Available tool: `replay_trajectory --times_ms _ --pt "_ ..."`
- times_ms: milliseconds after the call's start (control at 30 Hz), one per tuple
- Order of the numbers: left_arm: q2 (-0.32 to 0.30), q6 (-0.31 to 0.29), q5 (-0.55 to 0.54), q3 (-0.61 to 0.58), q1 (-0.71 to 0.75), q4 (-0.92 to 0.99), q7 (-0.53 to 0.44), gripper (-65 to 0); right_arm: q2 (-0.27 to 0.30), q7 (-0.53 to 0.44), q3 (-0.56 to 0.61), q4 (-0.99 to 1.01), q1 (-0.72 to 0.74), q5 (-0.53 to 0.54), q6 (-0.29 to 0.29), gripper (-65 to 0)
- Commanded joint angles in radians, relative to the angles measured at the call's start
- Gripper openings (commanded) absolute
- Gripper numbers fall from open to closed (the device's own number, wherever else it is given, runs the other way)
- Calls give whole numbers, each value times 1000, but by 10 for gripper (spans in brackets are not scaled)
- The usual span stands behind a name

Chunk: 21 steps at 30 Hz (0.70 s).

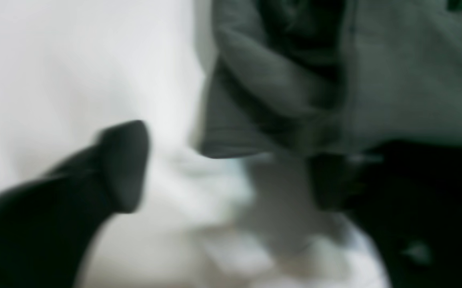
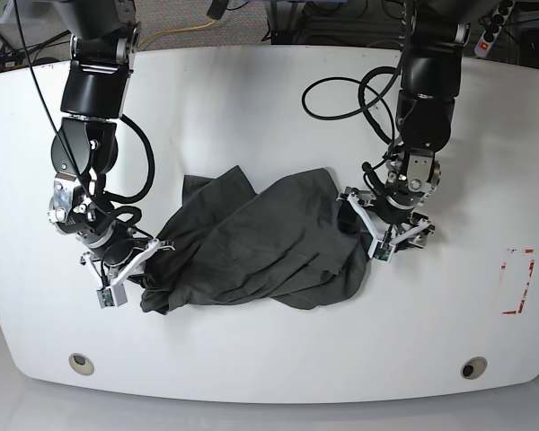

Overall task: Fold the T-shirt properly
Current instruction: 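Reach the left gripper to the opposite shirt edge and grasp it, then lift the shirt with both grippers and shake it out above the table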

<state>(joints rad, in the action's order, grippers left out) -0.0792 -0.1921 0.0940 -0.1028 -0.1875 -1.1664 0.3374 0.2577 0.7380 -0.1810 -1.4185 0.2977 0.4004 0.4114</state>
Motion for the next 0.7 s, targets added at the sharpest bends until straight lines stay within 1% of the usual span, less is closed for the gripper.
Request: replay_trajectory --times_ms 0,33,67,100,133,167,200,333,400,467,567,667 --pt "12 -2 26 -5 0 29 16 -267 13 -28 -4 -21 30 16 4 -650" --pt "12 0 26 -5 -2 38 13 -358 13 -28 -4 -21 30 16 4 -650" --pt "12 3 26 -2 -2 42 12 -421 13 -28 -4 -20 30 16 4 -650" --pt "12 6 26 1 -2 42 10 -500 15 -28 -4 -20 30 16 4 -650" --pt "12 6 26 2 -2 41 10 -551 16 -30 -4 -20 30 16 4 -650" --pt "12 6 26 2 0 39 12 -628 22 -30 -4 -20 30 16 4 -650" --pt "12 6 28 2 0 39 15 -650 27 -30 -4 -20 30 16 4 -650" --pt "5 6 28 15 6 -8 15 -642 36 -30 -8 -21 34 16 4 -650" --pt "5 6 29 53 29 -56 19 -650 51 -30 -39 -23 38 21 4 -650" --pt "5 4 31 91 42 -122 52 -650 62 -30 -56 -25 53 22 4 -650" --pt "-23 3 31 117 49 -220 131 -650 70 -28 -62 -51 70 18 4 -650" --pt "-43 1 31 124 64 -333 190 -650 104 -28 -55 -86 74 19 4 -650"
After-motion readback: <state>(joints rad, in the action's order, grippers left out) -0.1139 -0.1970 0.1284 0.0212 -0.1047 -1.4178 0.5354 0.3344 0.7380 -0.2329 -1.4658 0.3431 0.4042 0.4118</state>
